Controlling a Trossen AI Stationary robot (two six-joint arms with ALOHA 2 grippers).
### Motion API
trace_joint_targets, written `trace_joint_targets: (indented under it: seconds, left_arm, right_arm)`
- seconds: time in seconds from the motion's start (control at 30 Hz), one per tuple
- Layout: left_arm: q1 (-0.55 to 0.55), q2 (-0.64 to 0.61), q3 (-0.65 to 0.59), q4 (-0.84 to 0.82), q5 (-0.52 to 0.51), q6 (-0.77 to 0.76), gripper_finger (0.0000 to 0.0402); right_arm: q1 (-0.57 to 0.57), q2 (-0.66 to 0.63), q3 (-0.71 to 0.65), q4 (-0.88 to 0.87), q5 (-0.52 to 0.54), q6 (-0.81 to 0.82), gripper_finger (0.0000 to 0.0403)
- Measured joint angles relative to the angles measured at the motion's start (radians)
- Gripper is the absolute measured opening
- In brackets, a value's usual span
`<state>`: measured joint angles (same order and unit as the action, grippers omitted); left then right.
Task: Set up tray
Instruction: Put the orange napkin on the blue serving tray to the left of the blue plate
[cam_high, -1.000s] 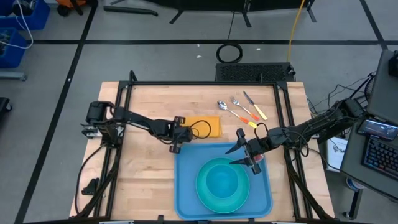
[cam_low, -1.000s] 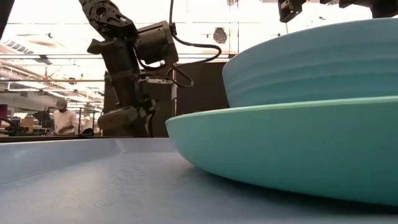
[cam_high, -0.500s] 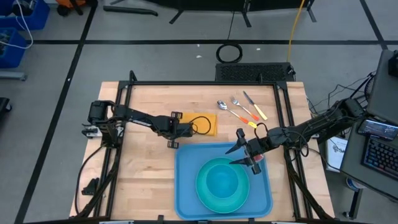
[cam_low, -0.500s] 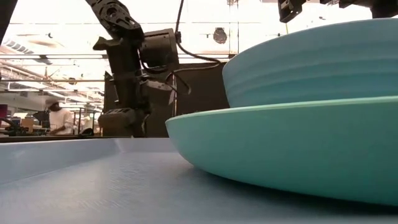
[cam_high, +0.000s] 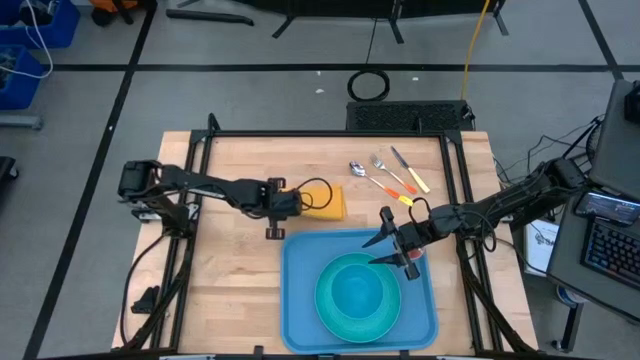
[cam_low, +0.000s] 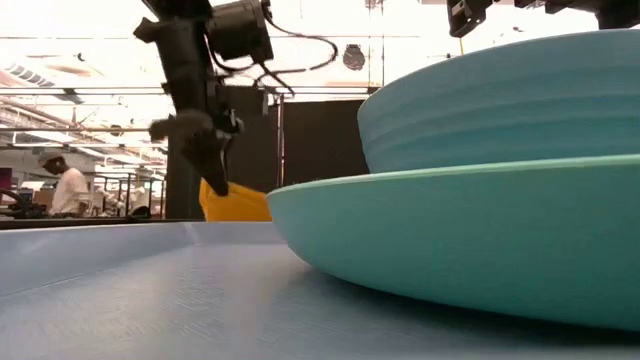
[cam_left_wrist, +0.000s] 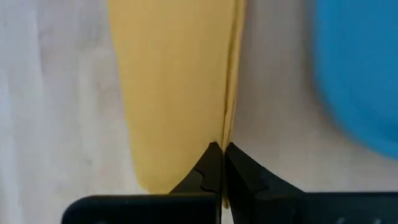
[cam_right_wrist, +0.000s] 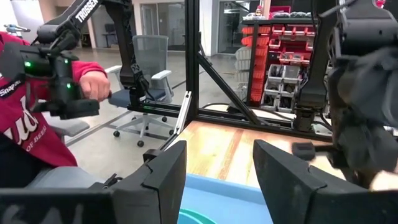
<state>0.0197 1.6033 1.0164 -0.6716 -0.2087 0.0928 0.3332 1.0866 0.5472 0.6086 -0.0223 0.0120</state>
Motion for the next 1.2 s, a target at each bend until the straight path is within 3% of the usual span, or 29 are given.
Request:
trace_joint_targets:
  seconds: [0.13, 0.63, 1.2]
  left_arm:
    - [-0.022, -0.032, 0.002, -0.004, 0.082, -0.074, 0.0003]
    - [-0.14, -0.019, 0.002, -0.055, 0.134, -0.285, 0.0003]
    - [-0.239, -0.019, 0.057, -0.06, 0.272, -0.365, 0.0003]
  right_arm:
    - [0.0, 0.0, 0.0, 0.0, 0.0, 0.001, 0.0178]
    - [0.0, 0.0, 0.0, -0.016, -0.003, 0.002, 0.0178]
    - [0.0, 0.0, 0.0, -0.027, -0.001, 0.002, 0.0178]
